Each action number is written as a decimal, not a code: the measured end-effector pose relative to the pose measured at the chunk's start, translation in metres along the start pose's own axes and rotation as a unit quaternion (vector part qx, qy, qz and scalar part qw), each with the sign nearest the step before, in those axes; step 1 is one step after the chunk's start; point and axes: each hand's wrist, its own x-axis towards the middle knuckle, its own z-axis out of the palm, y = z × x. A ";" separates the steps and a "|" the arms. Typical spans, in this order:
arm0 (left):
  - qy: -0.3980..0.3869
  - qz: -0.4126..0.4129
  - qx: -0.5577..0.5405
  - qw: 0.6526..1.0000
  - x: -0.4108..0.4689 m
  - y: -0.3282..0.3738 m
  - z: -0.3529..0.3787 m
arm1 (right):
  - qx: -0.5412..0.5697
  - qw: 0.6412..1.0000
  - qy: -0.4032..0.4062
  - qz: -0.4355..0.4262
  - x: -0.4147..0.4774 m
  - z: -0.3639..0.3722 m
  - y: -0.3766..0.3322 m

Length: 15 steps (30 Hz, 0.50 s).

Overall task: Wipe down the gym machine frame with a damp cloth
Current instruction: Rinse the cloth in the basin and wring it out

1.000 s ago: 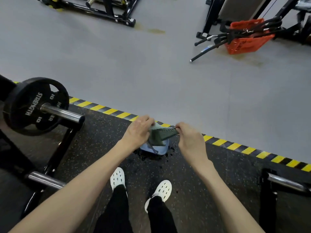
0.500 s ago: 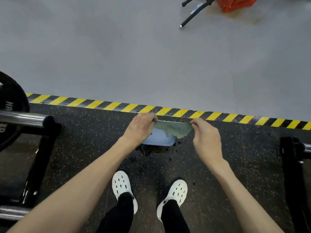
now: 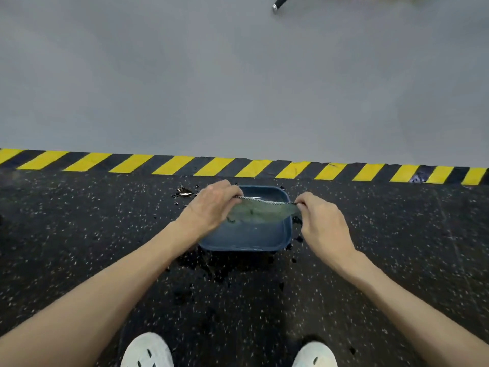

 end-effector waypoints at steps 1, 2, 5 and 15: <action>-0.019 0.013 0.019 1.000 0.004 -0.009 0.014 | -0.018 1.000 -0.022 -0.005 0.005 0.015 0.007; -0.040 0.023 0.038 0.998 0.009 -0.019 0.027 | -0.052 0.997 -0.048 -0.021 0.008 0.030 0.014; -0.099 0.046 0.066 0.992 0.025 -0.045 0.054 | -0.148 0.980 -0.099 -0.092 0.023 0.066 0.026; -0.137 0.002 0.298 0.945 0.023 -0.069 0.138 | -0.229 0.930 -0.216 -0.190 0.069 0.176 0.015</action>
